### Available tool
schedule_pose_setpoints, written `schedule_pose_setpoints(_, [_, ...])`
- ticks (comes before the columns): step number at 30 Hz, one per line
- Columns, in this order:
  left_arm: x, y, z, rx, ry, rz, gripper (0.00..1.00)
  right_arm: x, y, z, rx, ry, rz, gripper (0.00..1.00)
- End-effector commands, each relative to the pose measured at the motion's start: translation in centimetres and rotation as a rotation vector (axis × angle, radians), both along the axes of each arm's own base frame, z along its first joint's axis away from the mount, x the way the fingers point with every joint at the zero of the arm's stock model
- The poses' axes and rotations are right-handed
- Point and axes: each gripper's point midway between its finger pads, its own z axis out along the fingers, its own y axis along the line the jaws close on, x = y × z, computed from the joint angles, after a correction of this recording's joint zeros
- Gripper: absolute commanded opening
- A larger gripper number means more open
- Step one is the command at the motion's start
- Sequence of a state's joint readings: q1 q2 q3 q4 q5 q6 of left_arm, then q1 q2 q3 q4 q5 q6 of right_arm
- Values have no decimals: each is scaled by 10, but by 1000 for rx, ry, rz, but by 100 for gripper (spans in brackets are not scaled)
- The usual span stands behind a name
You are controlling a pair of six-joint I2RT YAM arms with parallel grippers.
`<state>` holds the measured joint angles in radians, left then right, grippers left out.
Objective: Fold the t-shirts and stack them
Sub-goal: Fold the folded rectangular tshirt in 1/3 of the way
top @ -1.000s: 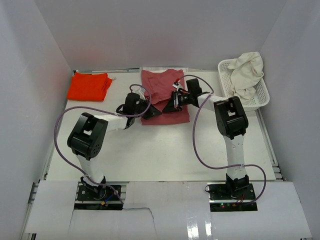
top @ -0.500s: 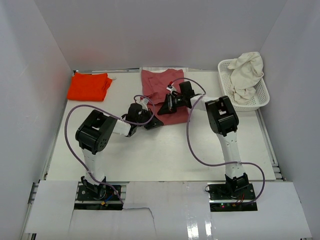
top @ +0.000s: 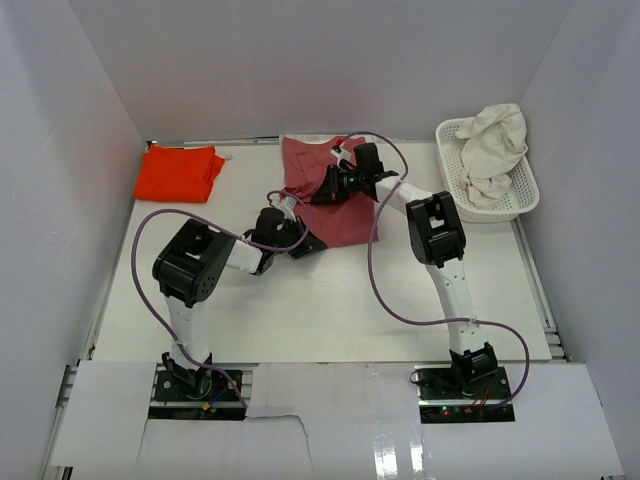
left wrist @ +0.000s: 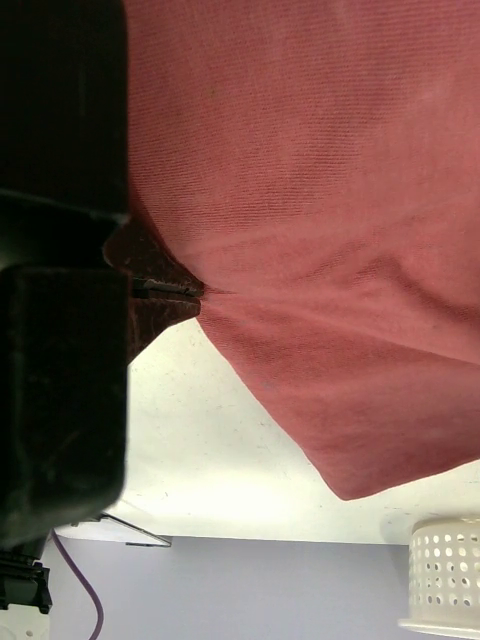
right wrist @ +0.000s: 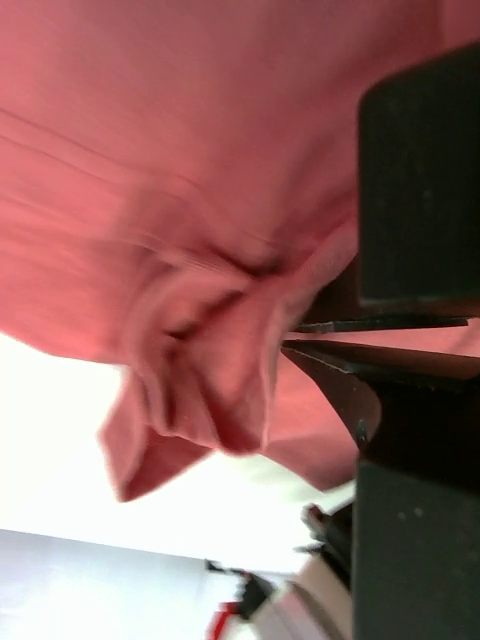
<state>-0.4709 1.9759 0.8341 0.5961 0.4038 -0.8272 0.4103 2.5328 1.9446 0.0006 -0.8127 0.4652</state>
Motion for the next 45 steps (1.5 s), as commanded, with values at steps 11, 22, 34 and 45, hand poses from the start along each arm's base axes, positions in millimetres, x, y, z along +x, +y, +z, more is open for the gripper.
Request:
schedule_pose_setpoints(11, [-12, 9, -36, 68, 82, 5, 0, 102, 4, 75, 35, -417, -174, 12])
schedule_pose_setpoints(22, [-16, 6, -22, 59, 67, 0, 0, 35, -7, 167, 120, -474, -32, 8])
schedule_pose_setpoints(34, [-9, 5, -8, 61, 36, 7, 0, -29, 25, 99, 69, -282, 140, 8])
schedule_pose_setpoints(45, [-10, 7, -7, 71, 33, 9, 0, -36, 30, 65, 32, -212, 158, 8])
